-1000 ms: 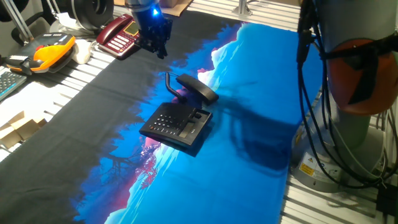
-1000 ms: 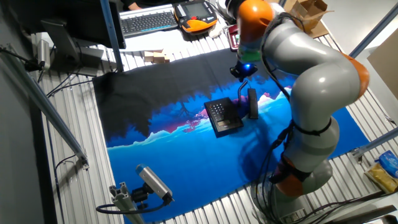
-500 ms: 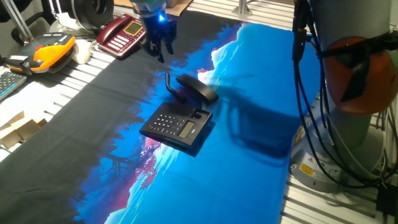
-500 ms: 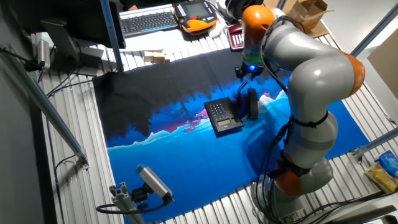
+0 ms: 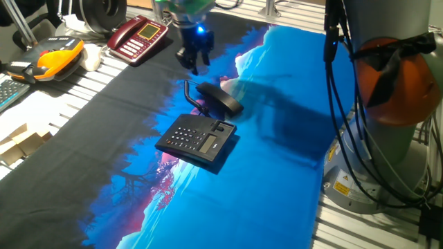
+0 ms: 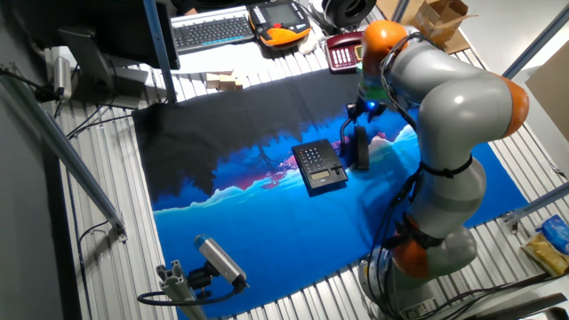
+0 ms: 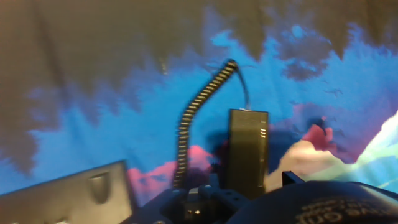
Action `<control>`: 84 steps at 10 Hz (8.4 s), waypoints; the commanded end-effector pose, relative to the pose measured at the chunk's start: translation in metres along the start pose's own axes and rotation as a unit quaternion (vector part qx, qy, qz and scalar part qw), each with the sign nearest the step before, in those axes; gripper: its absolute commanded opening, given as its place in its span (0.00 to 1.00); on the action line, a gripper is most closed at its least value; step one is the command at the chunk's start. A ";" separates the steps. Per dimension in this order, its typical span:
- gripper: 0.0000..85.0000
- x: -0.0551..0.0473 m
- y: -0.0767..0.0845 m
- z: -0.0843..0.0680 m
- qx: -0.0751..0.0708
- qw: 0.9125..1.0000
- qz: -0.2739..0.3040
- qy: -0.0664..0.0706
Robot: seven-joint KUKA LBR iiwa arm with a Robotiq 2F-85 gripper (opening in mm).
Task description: Place the handset of the telephone on the corresponding phone cradle
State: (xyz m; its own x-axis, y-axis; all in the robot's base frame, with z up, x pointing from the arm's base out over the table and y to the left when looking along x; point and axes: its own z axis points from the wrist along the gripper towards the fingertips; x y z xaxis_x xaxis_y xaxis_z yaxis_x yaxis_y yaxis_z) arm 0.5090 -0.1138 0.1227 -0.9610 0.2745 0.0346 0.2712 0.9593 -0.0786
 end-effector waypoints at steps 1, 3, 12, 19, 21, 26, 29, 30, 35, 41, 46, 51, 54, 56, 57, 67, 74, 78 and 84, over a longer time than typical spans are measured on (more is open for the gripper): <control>0.60 0.002 -0.004 0.011 -0.003 1.000 0.001 0.000; 0.60 0.005 -0.001 0.020 -0.002 1.000 0.017 0.005; 0.60 0.011 -0.008 0.062 0.001 0.999 0.045 -0.008; 0.60 0.022 -0.003 0.074 0.006 0.998 0.053 -0.015; 0.60 0.023 -0.003 0.076 0.006 0.998 0.063 -0.015; 0.60 0.027 -0.006 0.080 0.011 0.996 0.087 -0.009; 0.60 0.028 -0.006 0.081 0.014 0.995 0.098 -0.010; 0.60 0.028 -0.005 0.084 0.011 0.995 0.103 -0.010; 0.20 0.028 -0.005 0.087 0.020 0.997 0.075 -0.011; 0.00 0.024 0.000 0.059 -0.007 1.000 0.017 0.003; 0.00 0.022 0.034 0.019 -0.018 1.000 -0.014 0.005; 0.00 0.034 0.086 0.007 -0.024 0.999 -0.045 0.009; 0.00 0.050 0.113 0.016 -0.025 0.999 -0.043 0.022; 0.00 0.053 0.120 0.017 -0.026 0.998 -0.055 0.020; 0.00 0.052 0.122 0.018 -0.026 0.997 -0.069 0.022; 0.00 0.067 0.129 0.034 -0.026 0.995 -0.085 0.035; 0.00 0.066 0.133 0.043 -0.016 0.995 -0.096 0.037; 0.00 0.066 0.133 0.043 -0.007 0.992 -0.113 0.061; 0.00 0.065 0.134 0.045 -0.017 0.994 -0.085 0.070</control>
State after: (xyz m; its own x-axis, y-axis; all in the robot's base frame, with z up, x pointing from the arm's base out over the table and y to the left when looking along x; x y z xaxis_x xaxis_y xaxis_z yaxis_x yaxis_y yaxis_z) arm 0.4800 0.0297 0.0693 -0.9768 0.1114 0.1827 0.1082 0.9938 -0.0274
